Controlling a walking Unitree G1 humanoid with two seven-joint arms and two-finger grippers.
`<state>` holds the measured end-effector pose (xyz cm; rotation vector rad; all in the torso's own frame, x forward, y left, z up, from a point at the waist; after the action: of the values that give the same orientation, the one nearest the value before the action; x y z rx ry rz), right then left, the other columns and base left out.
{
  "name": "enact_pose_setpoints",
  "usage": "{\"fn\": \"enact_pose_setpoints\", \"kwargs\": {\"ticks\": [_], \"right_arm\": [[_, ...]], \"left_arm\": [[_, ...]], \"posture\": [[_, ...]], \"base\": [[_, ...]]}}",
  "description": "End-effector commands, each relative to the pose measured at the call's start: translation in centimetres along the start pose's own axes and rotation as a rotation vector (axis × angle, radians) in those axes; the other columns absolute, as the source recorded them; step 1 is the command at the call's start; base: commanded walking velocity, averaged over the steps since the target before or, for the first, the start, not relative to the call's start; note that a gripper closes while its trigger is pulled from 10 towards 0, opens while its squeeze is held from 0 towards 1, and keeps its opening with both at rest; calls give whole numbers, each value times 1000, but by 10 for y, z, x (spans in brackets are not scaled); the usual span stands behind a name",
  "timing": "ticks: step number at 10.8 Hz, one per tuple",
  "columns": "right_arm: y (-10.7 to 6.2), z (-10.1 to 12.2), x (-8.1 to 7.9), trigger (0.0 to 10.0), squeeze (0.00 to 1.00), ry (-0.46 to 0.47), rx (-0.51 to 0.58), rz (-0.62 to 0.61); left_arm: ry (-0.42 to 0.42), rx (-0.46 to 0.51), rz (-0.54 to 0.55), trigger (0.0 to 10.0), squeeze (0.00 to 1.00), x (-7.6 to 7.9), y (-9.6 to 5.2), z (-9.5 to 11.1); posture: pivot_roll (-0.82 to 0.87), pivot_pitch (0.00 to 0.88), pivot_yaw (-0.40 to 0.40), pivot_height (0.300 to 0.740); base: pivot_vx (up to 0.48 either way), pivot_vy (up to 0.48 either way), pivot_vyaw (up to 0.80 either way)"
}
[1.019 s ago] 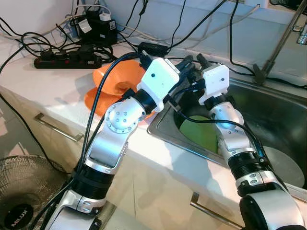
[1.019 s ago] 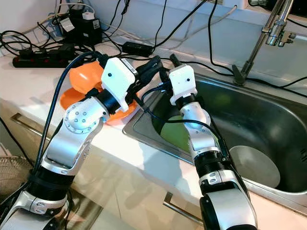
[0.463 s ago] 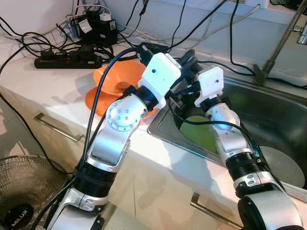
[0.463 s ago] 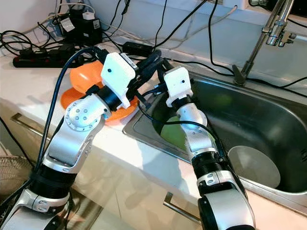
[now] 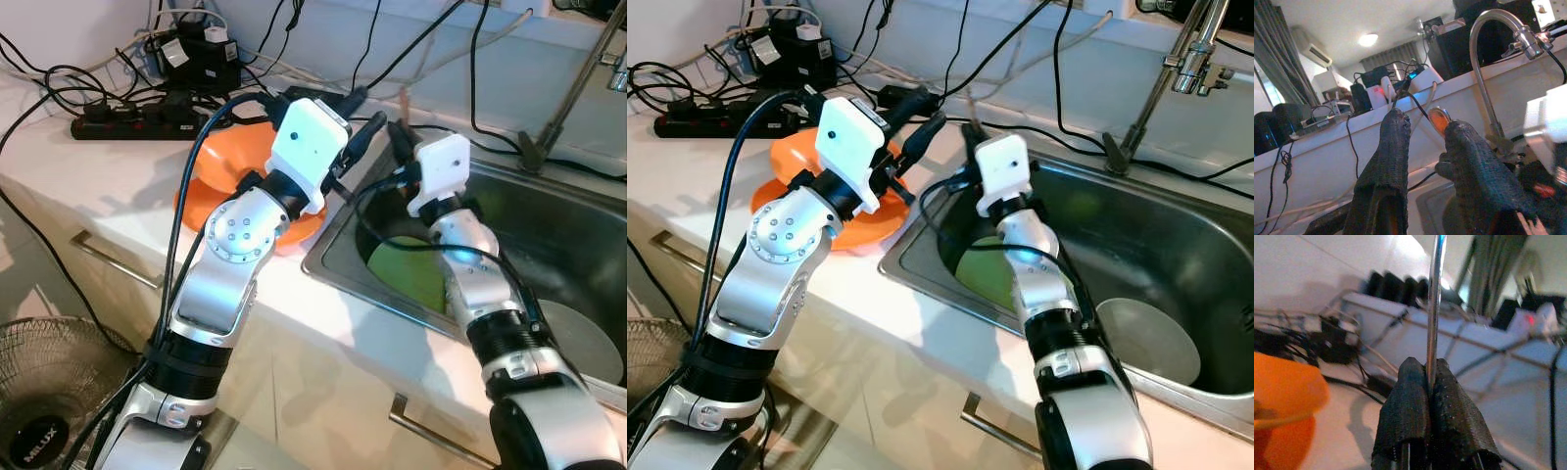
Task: Kitchen organization
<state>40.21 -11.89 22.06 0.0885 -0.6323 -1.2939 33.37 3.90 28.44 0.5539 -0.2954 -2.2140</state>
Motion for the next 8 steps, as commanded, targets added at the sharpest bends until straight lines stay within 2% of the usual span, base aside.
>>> {"fn": "enact_pose_setpoints", "kwargs": {"ticks": [1,3,4,5,6,7,8], "right_arm": [[6,1,16,0,0,10,-17,-55],[9,-13,34,0,0,-9,-118,-108],[8,-25,45,0,0,-7,-208,-146],[2,-45,60,471,0,-5,-351,-213],[-2,-54,65,10000,0,-12,-421,-236],[-10,-68,69,10000,0,6,-528,-254],[-15,-75,68,10000,0,6,-577,-249]], "left_arm": [[-7,-4,16,10000,1000,-3,0,0],[-19,-23,28,10000,1000,-4,-3,-3],[-35,-51,10,10000,0,-2,-5,-8],[-61,-114,-37,10000,0,6,-10,-18],[-67,-162,-65,10000,0,10,-14,-26],[-86,-266,-110,10000,0,19,-25,-46],[-92,-316,-119,10000,0,23,-30,-56]], "posture": [[238,0,-49,740],[240,0,-51,740],[244,0,-52,740],[249,0,-53,740],[254,0,-55,740],[256,0,-56,740],[255,0,-57,740]], "base": [[0,0,0],[0,0,0],[0,0,0],[0,0,0],[0,0,0],[0,0,0],[0,0,0]]}}
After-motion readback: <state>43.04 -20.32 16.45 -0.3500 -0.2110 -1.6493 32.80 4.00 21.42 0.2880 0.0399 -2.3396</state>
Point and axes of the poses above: a point about 5 cm out from each wrist's last joint towards the gripper, its own y axis pointing out of the wrist towards the gripper, its own z axis along the axis of the wrist's last joint, x = y × z, the point moved 3 cm from there along y, pointing out of the wrist towards the gripper, and after that the axes turned 8 degrees about -y, right-handed, at the moved point
